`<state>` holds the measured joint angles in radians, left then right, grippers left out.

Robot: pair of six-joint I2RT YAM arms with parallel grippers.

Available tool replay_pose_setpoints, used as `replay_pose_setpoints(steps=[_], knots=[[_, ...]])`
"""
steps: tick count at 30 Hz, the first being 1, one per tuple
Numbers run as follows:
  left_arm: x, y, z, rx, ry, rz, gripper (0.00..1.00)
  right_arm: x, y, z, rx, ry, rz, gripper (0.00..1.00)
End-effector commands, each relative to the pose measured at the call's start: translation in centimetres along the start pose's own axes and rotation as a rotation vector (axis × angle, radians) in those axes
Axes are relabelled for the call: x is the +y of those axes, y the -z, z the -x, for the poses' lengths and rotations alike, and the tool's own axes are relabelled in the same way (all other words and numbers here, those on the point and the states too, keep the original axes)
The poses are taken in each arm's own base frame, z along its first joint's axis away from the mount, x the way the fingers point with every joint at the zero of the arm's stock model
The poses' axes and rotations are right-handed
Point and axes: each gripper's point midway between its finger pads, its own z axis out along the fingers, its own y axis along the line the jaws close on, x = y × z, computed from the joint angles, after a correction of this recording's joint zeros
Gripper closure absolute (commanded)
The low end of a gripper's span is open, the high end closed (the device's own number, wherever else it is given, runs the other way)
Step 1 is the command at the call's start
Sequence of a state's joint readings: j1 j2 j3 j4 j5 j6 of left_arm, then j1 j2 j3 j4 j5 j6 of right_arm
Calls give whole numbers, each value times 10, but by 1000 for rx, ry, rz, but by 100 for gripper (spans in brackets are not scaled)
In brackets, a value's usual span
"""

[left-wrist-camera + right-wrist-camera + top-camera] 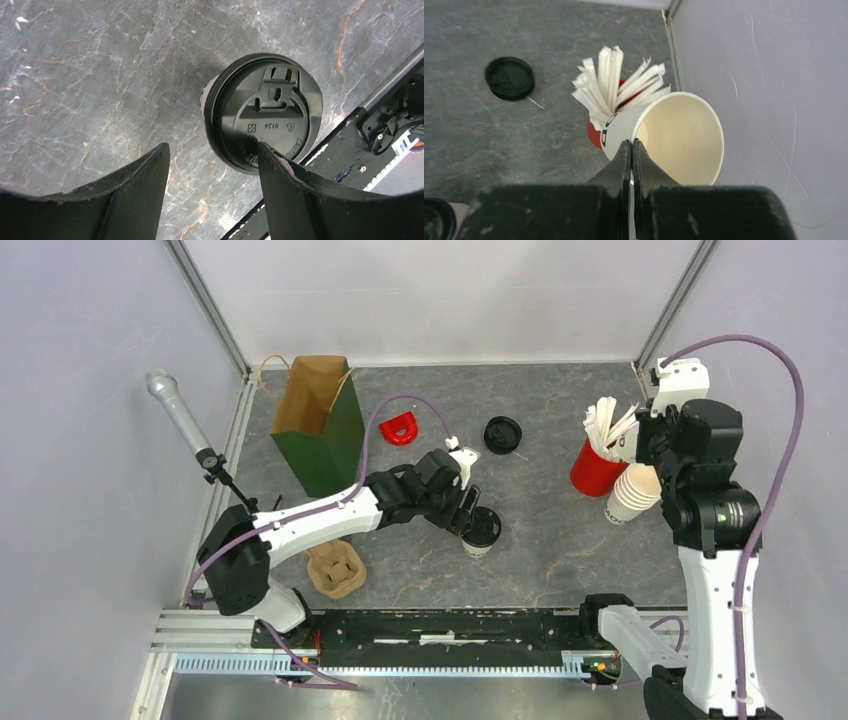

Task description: Pack the takeout coffee

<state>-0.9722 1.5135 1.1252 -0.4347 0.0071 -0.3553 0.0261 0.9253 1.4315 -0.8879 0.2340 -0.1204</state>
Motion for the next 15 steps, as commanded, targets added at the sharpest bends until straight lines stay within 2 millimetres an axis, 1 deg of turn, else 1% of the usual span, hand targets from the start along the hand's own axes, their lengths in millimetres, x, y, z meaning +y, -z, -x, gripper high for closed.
replay_pose_setpoints(steps=[1, 4, 7, 12, 15], knots=[[-20, -8, 28, -70, 60, -63, 30, 11, 28, 45, -209, -64, 100, 100], [-25, -16, 24, -52, 83, -94, 36, 14, 34, 50, -258, -73, 123, 100], [-33, -20, 24, -54, 114, -131, 45, 15, 36, 51, -276, -78, 127, 100], [-43, -28, 28, -60, 156, -179, 58, 17, 40, 54, -304, -81, 142, 100], [-48, -33, 33, -78, 171, -206, 63, 19, 41, 54, -311, -81, 156, 100]])
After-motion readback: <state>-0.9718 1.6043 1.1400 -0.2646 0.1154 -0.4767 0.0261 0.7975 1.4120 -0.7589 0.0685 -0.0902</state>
